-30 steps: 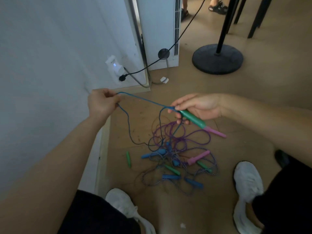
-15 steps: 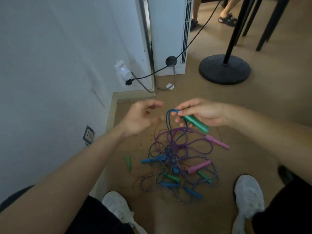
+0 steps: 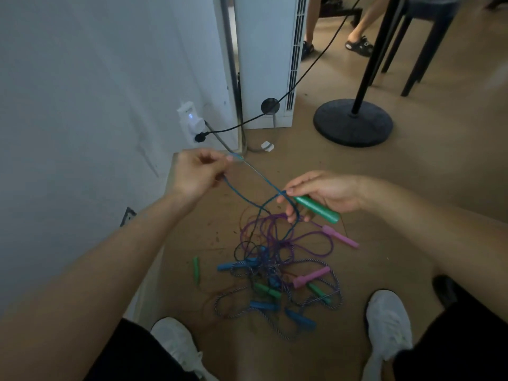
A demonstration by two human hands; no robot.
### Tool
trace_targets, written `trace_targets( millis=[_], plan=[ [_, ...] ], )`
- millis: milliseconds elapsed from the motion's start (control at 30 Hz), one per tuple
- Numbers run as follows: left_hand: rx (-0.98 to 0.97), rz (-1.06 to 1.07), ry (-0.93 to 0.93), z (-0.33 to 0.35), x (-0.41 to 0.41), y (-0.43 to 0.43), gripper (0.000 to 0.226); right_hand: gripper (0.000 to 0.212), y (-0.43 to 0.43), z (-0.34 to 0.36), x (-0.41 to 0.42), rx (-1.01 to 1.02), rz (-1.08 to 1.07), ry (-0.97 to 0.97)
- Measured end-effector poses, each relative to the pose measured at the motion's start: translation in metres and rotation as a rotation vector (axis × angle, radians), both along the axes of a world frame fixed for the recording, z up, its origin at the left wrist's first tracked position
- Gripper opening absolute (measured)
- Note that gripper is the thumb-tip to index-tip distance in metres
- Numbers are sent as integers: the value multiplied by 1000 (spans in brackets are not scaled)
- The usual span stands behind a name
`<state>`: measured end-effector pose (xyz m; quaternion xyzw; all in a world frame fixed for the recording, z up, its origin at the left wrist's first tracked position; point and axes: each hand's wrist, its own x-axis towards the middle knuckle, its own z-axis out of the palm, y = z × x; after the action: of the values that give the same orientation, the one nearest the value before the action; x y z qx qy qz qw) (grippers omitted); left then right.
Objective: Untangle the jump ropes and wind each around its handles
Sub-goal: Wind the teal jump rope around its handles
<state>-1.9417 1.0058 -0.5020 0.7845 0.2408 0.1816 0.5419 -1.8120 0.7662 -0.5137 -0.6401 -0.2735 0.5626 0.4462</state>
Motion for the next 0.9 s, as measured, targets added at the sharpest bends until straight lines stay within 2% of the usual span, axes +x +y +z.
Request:
trace_targets(
  millis=[167,267,367,467,567,667,767,833,900],
  plan=[
    [-225,402,69,-5,-7,50,17,23,-6,-8,1,-57,-4,-54],
    [-160,456,147,-15,-14,65,10,23,-5,-8,2,-89,-36,-137],
    [-8,301,260,-16,-10,54,5,19,1,-4,0,-24,-108,-122],
    [104,95,282,-14,-7,24,22,19,9,2,-3,67,-154,-99],
    [180,-248,194,-12,-10,-12,38,23,14,5,-6,103,-130,-93],
    [270,-476,63,-15,-10,-32,36,25,16,8,-7,125,-96,-99],
    [381,-442,-73,-13,-8,-36,16,24,17,10,-6,143,-68,-98],
    [380,-361,-110,-10,-7,-32,6,25,16,11,-4,141,-60,-109],
    [309,-236,-101,-7,-4,-24,10,26,13,10,-2,128,-62,-121]
  ],
)
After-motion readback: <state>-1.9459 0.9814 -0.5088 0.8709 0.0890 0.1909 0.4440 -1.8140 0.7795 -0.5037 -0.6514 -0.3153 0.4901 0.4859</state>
